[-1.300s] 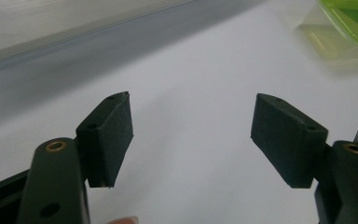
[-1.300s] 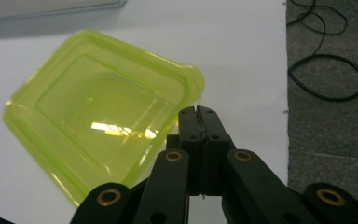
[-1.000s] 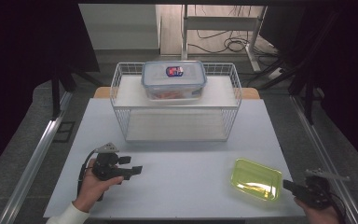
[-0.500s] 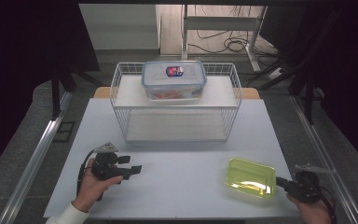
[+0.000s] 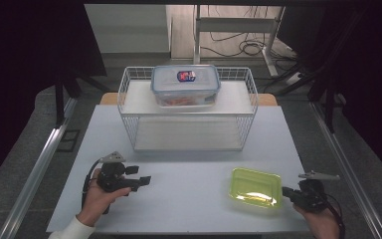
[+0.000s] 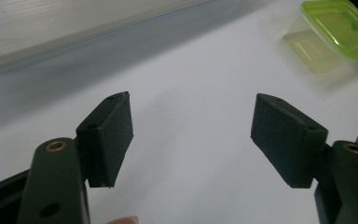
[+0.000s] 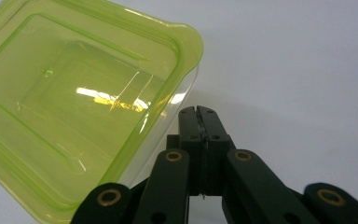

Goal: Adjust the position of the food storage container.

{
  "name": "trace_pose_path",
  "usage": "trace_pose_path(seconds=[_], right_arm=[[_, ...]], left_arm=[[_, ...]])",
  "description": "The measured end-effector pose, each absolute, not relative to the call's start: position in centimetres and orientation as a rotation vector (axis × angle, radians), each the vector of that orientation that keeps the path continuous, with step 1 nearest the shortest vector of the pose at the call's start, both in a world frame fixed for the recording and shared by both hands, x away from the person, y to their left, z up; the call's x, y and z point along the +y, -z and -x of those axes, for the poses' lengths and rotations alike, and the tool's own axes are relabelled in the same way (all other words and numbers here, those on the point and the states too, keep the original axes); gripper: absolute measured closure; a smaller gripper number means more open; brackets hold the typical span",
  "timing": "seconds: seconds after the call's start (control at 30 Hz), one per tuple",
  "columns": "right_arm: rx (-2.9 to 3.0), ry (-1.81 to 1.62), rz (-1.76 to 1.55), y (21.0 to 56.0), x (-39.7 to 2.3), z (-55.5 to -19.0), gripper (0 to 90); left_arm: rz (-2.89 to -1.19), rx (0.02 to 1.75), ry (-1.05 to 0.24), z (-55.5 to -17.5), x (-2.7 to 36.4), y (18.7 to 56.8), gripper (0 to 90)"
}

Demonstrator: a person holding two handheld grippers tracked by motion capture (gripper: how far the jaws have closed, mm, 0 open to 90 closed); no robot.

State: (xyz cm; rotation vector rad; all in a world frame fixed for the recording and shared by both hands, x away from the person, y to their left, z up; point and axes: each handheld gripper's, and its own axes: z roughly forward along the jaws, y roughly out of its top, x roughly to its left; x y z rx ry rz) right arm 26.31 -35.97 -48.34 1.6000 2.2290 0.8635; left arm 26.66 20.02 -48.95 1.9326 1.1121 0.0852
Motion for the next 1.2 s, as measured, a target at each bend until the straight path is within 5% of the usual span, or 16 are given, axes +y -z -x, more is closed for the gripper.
trace_pose_path(seconds=[1.2], right_arm=[[2.477,-0.883,-1.323,48.7,-24.7,-28.8,89.0]], left_arm=[[-1.929,1.111,-0.093,-26.5,20.0,48.7,29.1]])
